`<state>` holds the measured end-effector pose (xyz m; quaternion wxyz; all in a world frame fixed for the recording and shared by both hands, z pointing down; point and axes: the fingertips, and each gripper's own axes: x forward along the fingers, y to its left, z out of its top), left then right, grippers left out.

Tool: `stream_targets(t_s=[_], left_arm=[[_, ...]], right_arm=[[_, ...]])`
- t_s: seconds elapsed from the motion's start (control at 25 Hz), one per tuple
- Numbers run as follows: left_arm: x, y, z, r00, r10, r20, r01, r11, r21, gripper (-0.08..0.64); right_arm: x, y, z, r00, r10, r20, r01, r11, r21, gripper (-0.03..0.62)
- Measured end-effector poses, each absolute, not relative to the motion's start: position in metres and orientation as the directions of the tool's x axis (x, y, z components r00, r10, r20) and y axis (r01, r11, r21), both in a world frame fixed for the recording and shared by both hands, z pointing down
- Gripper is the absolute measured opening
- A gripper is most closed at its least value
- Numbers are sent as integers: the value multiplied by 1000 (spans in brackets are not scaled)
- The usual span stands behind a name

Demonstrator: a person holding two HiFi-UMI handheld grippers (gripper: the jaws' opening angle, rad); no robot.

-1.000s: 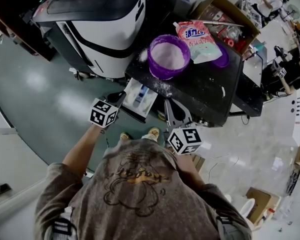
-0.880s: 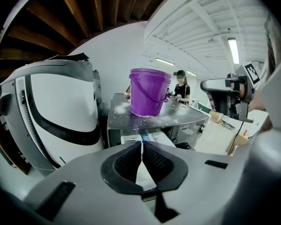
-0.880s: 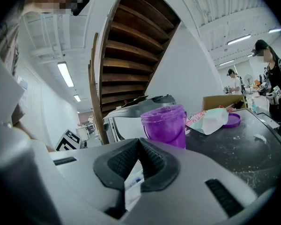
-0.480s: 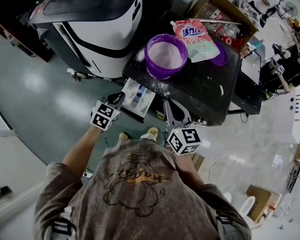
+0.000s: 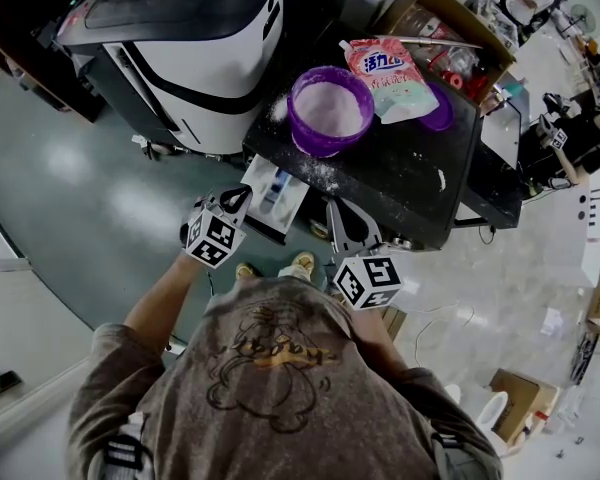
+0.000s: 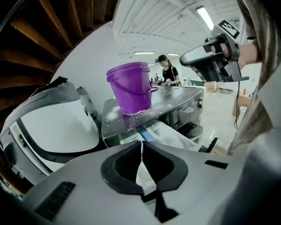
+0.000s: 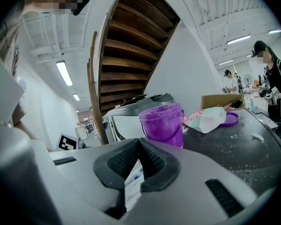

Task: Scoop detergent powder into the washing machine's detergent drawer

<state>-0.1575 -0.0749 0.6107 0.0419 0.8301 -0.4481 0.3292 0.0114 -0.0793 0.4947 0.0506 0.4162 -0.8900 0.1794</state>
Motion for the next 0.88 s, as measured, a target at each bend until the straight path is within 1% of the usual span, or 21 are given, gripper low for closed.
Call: stream_targets(t_s=[0.36,0.64,0.88], left_arm=[[-145,-72,612,356,-727,586,-637,-648,-417,23],[-139,-69,613,343,-739,580,-532,-661,-528,23],[-136,-65,616,335,-752,568,-408,-659,-632,23]], right_arm=[[13,-80,494,-650,-720,242,-757,591,-278,2],[15,-80,495,-652,-718,244,-756,591,-280,2],[15,-82,496,-650,-719,245,-758,590,-279,2]])
